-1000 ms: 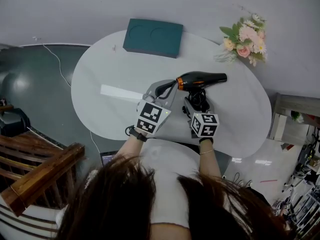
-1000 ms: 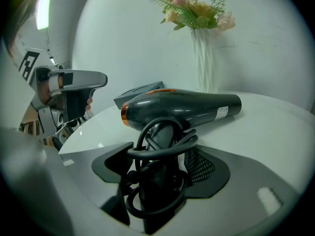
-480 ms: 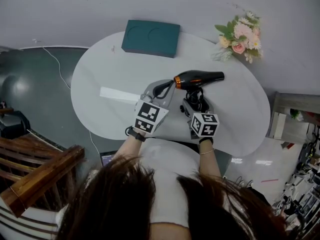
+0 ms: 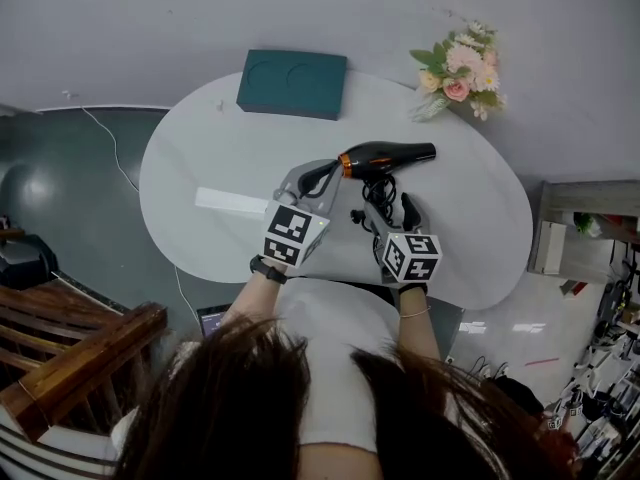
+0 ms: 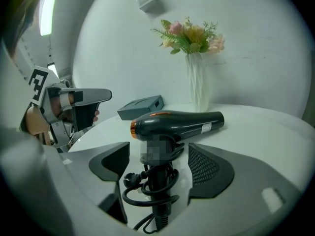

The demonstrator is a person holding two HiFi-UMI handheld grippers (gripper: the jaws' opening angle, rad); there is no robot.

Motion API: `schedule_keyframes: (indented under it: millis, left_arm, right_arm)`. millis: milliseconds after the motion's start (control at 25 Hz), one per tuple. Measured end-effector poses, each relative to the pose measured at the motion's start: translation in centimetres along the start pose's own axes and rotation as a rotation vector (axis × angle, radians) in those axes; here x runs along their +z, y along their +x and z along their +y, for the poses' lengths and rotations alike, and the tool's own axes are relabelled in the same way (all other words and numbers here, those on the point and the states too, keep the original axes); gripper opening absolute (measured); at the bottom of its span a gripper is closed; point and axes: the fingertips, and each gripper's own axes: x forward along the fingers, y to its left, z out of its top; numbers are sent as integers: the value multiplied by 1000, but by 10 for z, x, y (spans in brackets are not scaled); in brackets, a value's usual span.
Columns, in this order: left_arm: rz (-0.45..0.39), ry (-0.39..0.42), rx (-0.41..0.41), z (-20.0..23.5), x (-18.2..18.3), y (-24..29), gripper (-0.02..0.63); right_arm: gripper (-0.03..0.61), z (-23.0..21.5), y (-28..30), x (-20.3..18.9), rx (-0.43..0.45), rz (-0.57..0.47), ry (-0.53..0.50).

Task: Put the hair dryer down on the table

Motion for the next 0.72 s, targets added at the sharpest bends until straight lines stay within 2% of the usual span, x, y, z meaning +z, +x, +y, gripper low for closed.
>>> schedule_keyframes:
  millis: [160,480,720]
  left_arm:
    - [-29,4,18,0,11,-8,58]
    - [-107,35,55,-2,44,-31,58]
    - [-171,60,82,2,75,-54,58]
  right_arm:
    - [347,7,-14,26,10,-59,-26]
    - [344,25,-51,100,30,-251,-127]
    - [342,54,-85,158,77,-360,-257]
